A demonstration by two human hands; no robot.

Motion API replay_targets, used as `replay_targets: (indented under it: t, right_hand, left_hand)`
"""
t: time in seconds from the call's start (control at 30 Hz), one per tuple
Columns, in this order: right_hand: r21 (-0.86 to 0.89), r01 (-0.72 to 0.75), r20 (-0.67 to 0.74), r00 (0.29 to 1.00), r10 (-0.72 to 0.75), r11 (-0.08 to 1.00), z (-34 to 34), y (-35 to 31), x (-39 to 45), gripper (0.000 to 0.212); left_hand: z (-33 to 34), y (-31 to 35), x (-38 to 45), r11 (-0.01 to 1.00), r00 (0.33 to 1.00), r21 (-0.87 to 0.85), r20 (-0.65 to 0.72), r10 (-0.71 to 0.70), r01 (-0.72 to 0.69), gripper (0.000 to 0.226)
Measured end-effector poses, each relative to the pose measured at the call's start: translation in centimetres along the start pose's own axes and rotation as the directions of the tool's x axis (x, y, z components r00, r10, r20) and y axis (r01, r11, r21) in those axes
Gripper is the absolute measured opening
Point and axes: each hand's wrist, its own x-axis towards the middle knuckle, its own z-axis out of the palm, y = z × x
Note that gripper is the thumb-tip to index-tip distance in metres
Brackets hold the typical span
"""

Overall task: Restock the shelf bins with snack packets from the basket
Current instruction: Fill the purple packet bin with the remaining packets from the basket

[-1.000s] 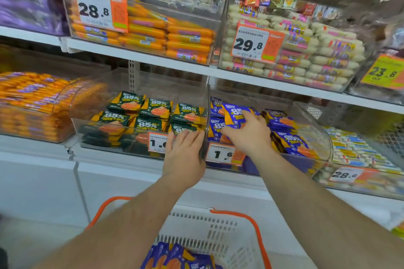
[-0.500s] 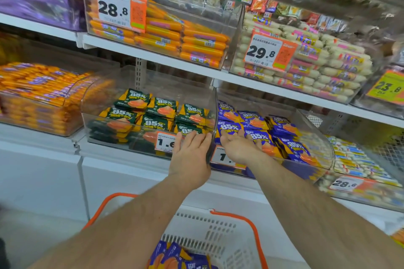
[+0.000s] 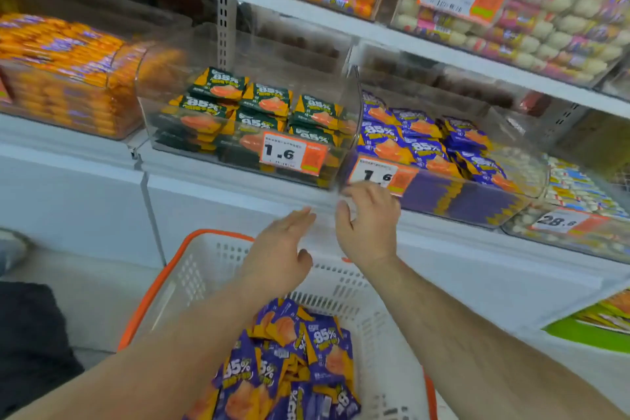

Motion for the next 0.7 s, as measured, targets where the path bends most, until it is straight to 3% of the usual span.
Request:
replay_targets:
  t: [0.07,0.17,0.3,0.37,0.43,0.53,0.63,0.7]
  right_hand:
    - [0.028,-0.168,0.32,0.935,0.151,0.985,2.2,0.2,-3.6,0.024]
    - [-0.095,-0.393,0.685,0.641,0.347,0.914,5.4,0.9,-9.3,0.025]
    - [-0.254,-0.529,0.843,0.289,0.454,0.809,8.7,0.9,-15.4,0.038]
    - [-0.338,-0.5,0.872,0.153,0.466,0.797,9.7,1.3,-17.9,0.041]
    - [-0.416,-0.469,0.846,0.112,0.52,0.779,10.3,2.3,-20.1,0.032]
    - [-0.527,-0.489,0.737,0.146,0.66,0.696,10.2,3.6,-21.7,0.005]
    - [-0.607,-0.448,0.647,0.201,0.735,0.656,10.6,4.8,-21.8,0.028]
    - [-0.628,-0.448,0.625,0.197,0.755,0.637,10.8,5.5,-21.8,0.043]
  left_hand:
    - [0.7,-1.6,-2.3,0.977,0.96,-0.058,0.204,-0.192,0.207,0.052]
    - [1.7,-3.7,-4.5,0.919,0.881,-0.105,0.343,-0.325,0.38,0.045]
    - [2.3,-5.7,-6.2,0.872,0.837,-0.117,0.367,-0.406,0.475,0.039]
    - [2.7,-6.5,-6.7,0.841,0.808,-0.123,0.379,-0.451,0.527,0.037]
    - [3.2,-7.2,-7.1,0.811,0.774,-0.114,0.398,-0.492,0.574,0.035]
    - [4.1,-7.8,-7.6,0.781,0.742,-0.114,0.422,-0.521,0.614,0.03]
    - [5.2,-8.0,-7.6,0.77,0.719,-0.095,0.444,-0.535,0.631,0.03]
    - [6.0,-8.0,-7.5,0.752,0.703,-0.106,0.458,-0.543,0.65,0.028]
